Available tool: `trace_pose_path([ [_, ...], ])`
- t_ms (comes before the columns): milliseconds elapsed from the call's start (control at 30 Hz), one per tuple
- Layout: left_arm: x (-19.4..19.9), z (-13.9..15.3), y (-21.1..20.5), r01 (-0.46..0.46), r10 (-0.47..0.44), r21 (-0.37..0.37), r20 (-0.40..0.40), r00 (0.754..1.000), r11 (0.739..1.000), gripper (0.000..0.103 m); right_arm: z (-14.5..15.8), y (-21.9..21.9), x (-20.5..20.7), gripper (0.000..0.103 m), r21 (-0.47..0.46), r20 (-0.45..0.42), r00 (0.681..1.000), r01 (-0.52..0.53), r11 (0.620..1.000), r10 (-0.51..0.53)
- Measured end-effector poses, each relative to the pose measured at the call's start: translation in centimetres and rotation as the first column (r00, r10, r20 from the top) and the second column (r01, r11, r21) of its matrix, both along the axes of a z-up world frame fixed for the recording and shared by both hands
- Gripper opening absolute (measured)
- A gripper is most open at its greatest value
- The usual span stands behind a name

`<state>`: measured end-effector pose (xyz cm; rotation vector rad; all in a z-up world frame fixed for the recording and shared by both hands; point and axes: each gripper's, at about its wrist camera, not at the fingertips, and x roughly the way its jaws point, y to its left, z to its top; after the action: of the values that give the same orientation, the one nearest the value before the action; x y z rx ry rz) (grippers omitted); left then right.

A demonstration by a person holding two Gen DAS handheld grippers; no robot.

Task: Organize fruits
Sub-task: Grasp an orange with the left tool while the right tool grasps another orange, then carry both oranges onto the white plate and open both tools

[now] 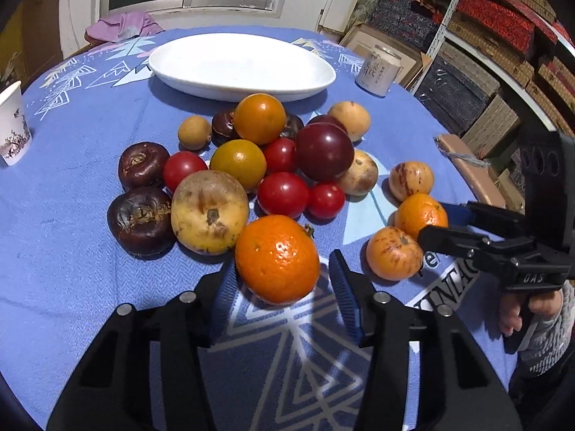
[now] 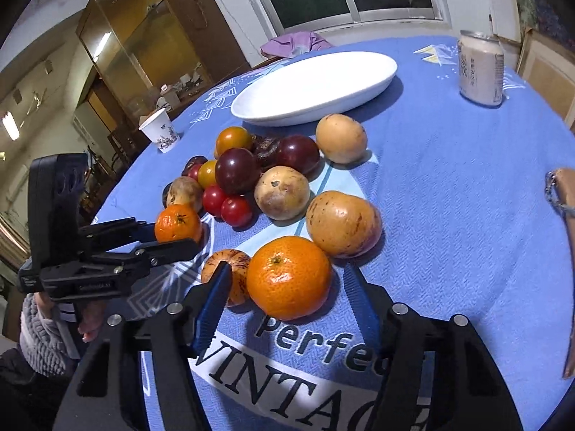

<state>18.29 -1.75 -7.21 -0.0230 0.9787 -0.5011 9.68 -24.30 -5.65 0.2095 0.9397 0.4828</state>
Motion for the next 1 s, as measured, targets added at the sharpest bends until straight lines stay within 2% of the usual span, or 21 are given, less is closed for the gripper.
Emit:
trace_pose_path([
  [133, 0.2, 0.1, 0.6, -0.012, 0.012, -0.028, -0.005, 1.000, 1.000, 0.046, -0.2, 0.1, 0.3, 0.065, 0.052, -0.025, 1.000, -0.006, 0.999, 0.007],
  [200, -0.2, 0.2, 0.3, -0.009, 0.009, -0.006, 0.016, 1.000, 1.000, 0.046, -0.1, 0.0, 0.1, 0.056, 0.061, -0.014, 1.000, 0.000, 0.998, 0.001],
  [233, -0.5, 0.2, 0.1, -0.007, 0.007, 0.006, 0.028, 1.000, 1.000, 0.046, -0.1, 0.0, 0.2, 0.047, 0.060, -0.014, 1.000, 0.002, 0.998, -0.001],
  [267, -0.6, 0.4, 0.0, -0.007, 0.006, 0.013, 0.043, 0.999, 1.000, 0.042, -0.3, -0.1, 0.2, 0.047, 0.068, -0.028, 1.000, -0.006, 0.998, 0.008],
  [500, -2.1, 1.4, 0.7, -0.015, 0.017, -0.029, 0.071, 0.997, 0.999, 0.041, 0.0, 0.0, 0.0, 0.047, 0.054, -0.009, 1.000, -0.001, 0.999, 0.002],
  [633, -3.7, 2.9, 1.8, -0.037, 0.044, -0.060, 0.124, 0.991, 0.998, 0.041, 1.0, -1.0, -0.8, 0.046, 0.068, 0.034, 0.999, 0.036, 0.997, -0.038],
  [733, -3.8, 5.0, 2.0, -0.047, 0.054, -0.047, 0.168, 0.984, 0.998, 0.041, 3.1, -1.2, -1.1, 0.046, 0.054, 0.082, 0.995, 0.043, 0.998, -0.048],
  [833, -1.7, 7.9, 2.0, -0.074, 0.076, -0.017, 0.209, 0.975, 0.997, 0.041, 7.1, -0.5, 0.4, 0.046, 0.031, 0.158, 0.986, 0.043, 0.999, -0.047],
  [900, 0.8, 9.8, 1.8, -0.099, 0.101, -0.018, 0.225, 0.969, 0.995, 0.041, 9.9, 0.5, 2.6, 0.046, 0.017, 0.218, 0.975, 0.040, 0.999, -0.043],
  [1000, 5.5, 10.9, 1.0, -0.127, 0.128, -0.020, 0.217, 0.968, 0.992, 0.041, 11.2, 1.8, 7.1, 0.046, 0.002, 0.244, 0.968, 0.058, 0.998, -0.057],
])
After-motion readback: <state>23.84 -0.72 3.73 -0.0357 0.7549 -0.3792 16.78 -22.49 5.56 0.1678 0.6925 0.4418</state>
